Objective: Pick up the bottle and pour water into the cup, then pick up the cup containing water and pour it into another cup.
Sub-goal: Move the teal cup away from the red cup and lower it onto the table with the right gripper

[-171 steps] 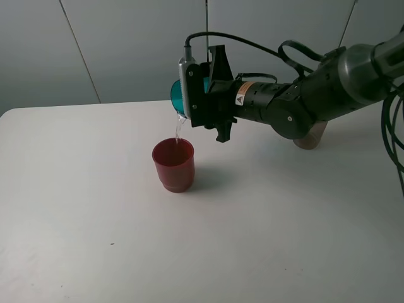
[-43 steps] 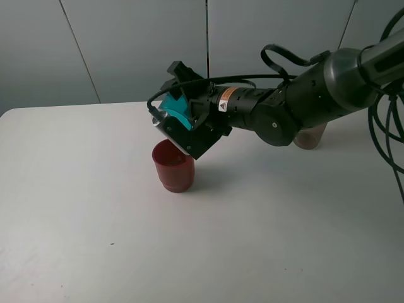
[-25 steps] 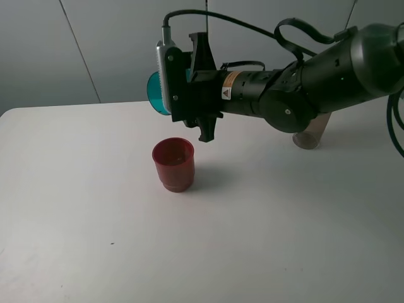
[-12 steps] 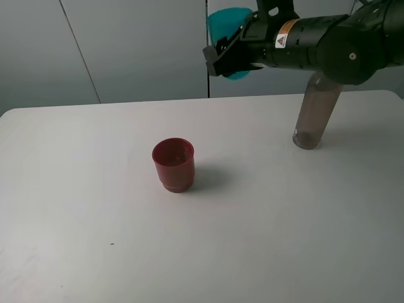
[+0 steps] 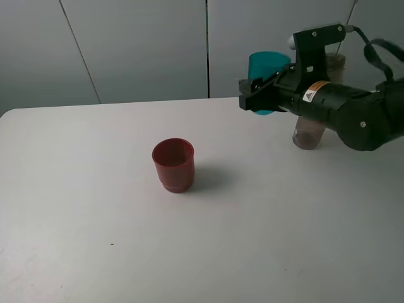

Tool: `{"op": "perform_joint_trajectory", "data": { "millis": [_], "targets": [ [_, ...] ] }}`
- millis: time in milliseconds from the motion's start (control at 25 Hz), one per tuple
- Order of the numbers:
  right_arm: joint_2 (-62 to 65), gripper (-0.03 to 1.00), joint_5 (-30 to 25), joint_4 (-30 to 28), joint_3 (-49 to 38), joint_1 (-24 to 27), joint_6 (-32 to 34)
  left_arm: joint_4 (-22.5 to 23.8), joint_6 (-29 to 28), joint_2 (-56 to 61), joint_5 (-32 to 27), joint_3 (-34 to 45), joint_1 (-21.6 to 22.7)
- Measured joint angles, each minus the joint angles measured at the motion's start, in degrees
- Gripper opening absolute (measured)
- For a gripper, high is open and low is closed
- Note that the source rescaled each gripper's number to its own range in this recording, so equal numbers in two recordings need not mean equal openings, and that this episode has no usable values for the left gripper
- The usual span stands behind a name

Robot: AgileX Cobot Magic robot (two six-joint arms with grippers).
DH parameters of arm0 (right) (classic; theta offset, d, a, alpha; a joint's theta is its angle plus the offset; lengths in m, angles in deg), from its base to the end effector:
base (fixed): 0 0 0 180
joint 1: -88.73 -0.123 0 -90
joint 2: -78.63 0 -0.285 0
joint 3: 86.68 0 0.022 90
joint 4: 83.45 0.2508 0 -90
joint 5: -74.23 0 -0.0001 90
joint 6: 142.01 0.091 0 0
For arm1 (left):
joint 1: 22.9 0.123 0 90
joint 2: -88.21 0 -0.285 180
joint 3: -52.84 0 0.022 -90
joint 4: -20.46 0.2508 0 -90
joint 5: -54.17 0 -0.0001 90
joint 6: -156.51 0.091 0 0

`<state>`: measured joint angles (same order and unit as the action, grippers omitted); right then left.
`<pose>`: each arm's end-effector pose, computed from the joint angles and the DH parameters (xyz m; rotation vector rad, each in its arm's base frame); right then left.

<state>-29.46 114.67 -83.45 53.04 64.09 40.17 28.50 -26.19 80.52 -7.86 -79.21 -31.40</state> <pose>0.2957 0.1356 0.1638 -0.3693 1.8600 0.3199 -0.0060 0.0123 0.2792 0.0942 2.0438 0.0462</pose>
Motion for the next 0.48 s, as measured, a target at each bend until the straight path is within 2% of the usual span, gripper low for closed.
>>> {"op": "perform_joint_trajectory", "data": {
  "millis": [160, 360, 480],
  "targets": [
    [-7.2, 0.03, 4.34, -0.87, -0.47, 0.0, -0.35, 0.0, 0.0, 0.0, 0.0, 0.0, 0.0],
    [-15.54, 0.03, 14.26, -2.66, -0.47, 0.0, -0.79, 0.0, 0.0, 0.0, 0.0, 0.0, 0.0],
    [-18.95, 0.03, 17.24, -3.51, -0.36, 0.0, -1.05, 0.0, 0.0, 0.0, 0.0, 0.0, 0.0]
  ]
}}
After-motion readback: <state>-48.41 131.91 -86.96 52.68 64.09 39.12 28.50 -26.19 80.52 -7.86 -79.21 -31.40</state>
